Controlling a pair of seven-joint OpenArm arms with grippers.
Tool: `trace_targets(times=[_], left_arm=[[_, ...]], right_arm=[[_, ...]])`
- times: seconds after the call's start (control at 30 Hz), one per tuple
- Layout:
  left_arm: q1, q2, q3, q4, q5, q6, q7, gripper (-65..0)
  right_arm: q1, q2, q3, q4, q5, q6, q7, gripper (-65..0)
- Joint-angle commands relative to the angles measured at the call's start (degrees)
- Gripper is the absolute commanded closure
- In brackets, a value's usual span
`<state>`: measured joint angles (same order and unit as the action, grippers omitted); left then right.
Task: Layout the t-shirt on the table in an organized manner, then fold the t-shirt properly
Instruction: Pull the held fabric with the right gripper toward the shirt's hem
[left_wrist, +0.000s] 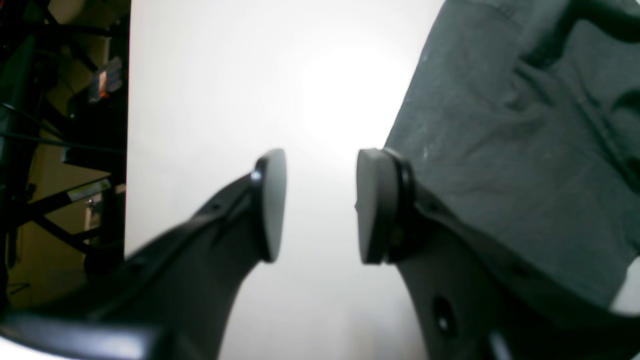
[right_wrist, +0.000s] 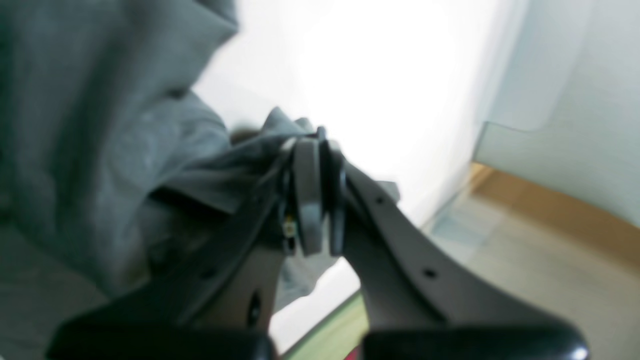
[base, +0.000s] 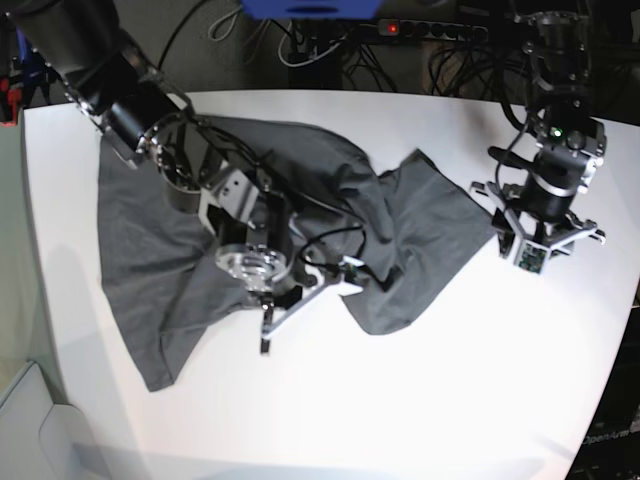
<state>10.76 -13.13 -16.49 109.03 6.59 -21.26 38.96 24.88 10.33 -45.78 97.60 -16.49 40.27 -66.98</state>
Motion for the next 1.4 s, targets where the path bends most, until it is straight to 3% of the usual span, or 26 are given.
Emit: trace_targets(times=[0.0,0.43,0.53,0.77,0.93,1.1,1.2,1.37], left_arm=[[-0.5,-0.4,-0.2,0.8,0.0,0.3,-1.1,-22.6],[0.6,-0.4,-0.2,0.0,0.0,0.3,-1.4,-22.6],[0.8,-0.4,-0.3,-0.9,0.0,0.3,-1.5,-22.6],[3.1,-0.6,-0.5,-0.9,0.0,0.3,-1.6,-22.6],[4.2,-0.7,-0.5,-0.8,0.0,0.3,-1.7,-22.6],[5.0,-0.7,-0.6,-0.8,0.0,0.3,-1.7,-22.6],[5.2,-0.7,-0.6,-0.5,0.0,0.3,-1.7,-22.6],[5.2,-0.7,-0.6,-0.4,0.0,0.3,-1.7,-22.6]], right_arm=[[2.1,-0.3,0.5,1.0,-0.6,-0.3,-0.1,0.0],[10.3,-1.1,0.6,0.6,-0.6,-0.3,0.4,0.0],[11.6,-2.5,4.3,0.1,-0.6,-0.3,0.7,0.0],[11.8,-9.3,16.3,-8.1,-0.7,-0.3,10.4,0.0],[13.8,-10.8,17.2,-13.0,-0.7,-0.3,16.8,0.0],[19.6,-12.7,17.8,-16.4,-0.7,-0.3,18.2,0.0],[22.1,-14.2,20.0,-18.1,-0.6,-4.1,19.6,0.0],[24.5,-15.6,21.4,-22.6,-0.6,-4.5,23.6,0.0]])
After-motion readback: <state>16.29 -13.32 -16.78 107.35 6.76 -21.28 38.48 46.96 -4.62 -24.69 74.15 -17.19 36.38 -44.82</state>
